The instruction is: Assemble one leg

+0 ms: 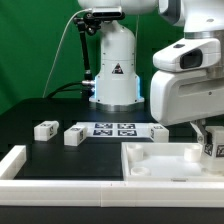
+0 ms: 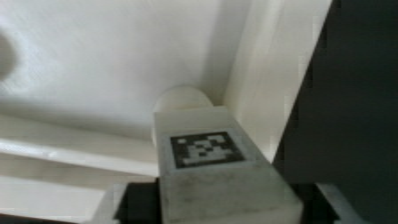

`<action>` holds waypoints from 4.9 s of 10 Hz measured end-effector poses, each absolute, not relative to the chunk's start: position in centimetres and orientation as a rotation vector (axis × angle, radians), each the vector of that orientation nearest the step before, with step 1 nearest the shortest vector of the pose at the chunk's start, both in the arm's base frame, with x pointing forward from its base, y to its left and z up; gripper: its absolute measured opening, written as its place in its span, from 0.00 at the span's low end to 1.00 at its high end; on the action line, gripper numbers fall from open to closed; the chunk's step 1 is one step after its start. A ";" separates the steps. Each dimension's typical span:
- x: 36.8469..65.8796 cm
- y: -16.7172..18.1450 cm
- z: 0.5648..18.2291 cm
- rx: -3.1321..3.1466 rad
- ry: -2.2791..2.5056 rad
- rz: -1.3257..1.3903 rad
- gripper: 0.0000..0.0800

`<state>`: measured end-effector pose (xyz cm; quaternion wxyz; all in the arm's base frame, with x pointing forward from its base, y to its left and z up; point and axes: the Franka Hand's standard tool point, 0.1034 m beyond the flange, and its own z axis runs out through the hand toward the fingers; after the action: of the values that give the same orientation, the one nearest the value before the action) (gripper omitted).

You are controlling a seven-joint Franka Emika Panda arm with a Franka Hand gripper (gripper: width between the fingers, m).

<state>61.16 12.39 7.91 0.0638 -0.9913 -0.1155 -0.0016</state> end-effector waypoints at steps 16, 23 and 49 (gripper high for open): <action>60.5 12.2 7.3 -2.757 1.064 0.062 0.80; 60.6 12.3 7.2 -3.062 -0.182 -0.069 0.81; 58.5 12.2 6.5 -2.896 0.954 0.104 0.81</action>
Offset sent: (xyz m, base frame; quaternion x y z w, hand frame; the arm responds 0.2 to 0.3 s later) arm -0.0076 -0.0026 -0.0018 -0.0034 -0.0016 0.2629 0.9648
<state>58.54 12.20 6.54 0.0453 -0.9483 0.3124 0.0339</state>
